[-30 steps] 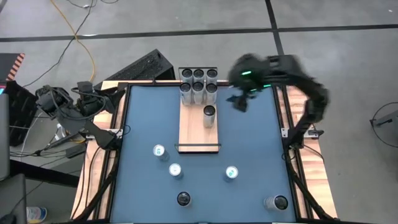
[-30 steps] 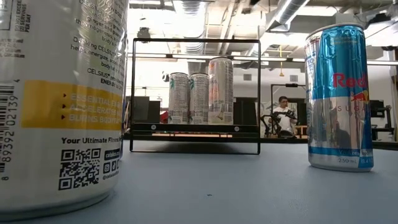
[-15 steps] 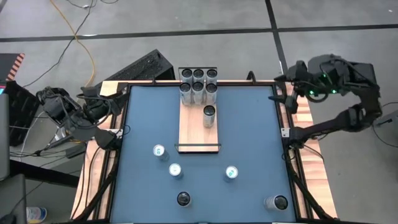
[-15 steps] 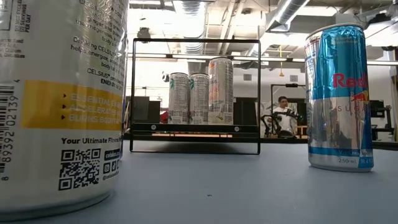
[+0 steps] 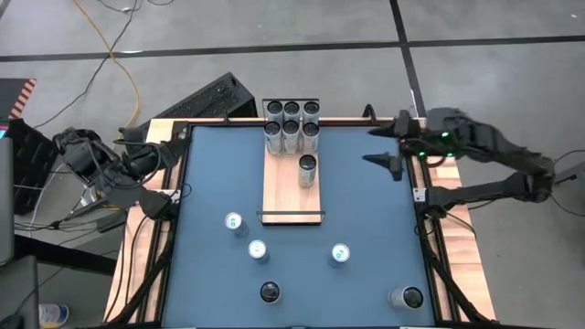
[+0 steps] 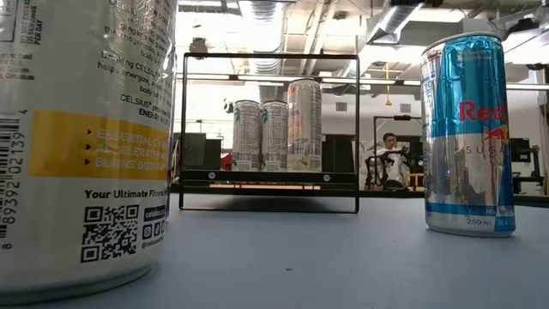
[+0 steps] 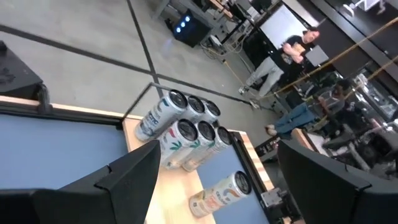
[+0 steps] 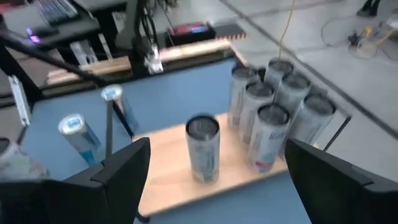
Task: Place canned beverage on shelf
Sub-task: Put the center white-yellow soda can on the shelf
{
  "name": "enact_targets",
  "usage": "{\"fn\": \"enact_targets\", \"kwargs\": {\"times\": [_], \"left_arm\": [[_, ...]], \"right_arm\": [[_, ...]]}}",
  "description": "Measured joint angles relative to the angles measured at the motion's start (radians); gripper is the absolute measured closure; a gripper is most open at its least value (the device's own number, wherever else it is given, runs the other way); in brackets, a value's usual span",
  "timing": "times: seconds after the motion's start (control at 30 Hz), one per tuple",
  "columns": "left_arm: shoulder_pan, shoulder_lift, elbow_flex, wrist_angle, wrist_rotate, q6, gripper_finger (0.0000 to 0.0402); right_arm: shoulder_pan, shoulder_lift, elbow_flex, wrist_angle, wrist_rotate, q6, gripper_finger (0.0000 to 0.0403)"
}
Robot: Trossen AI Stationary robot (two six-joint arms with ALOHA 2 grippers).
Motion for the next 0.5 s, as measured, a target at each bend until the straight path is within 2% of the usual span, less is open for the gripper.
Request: {"fn": "enact_targets", "kwargs": {"times": [0.2, 0.33, 0.5], "left_arm": [[0.053, -0.033, 0.000, -0.034, 0.065, -0.022, 0.0093], [0.084, -0.036, 0.000, -0.045, 0.112, -0.021, 0.0093], [0.103, -0.038, 0.000, -0.046, 0.115, -0.007, 0.0093]], "right_arm": [[0.000, 0.051, -0.113, 0.069, -0.040, 0.017, 0.0047], [0.000, 0.105, -0.122, 0.113, -0.047, 0.018, 0.0047], [0.014, 0.167, -0.123, 0.203, -0.100, 0.009, 0.0047]]}}
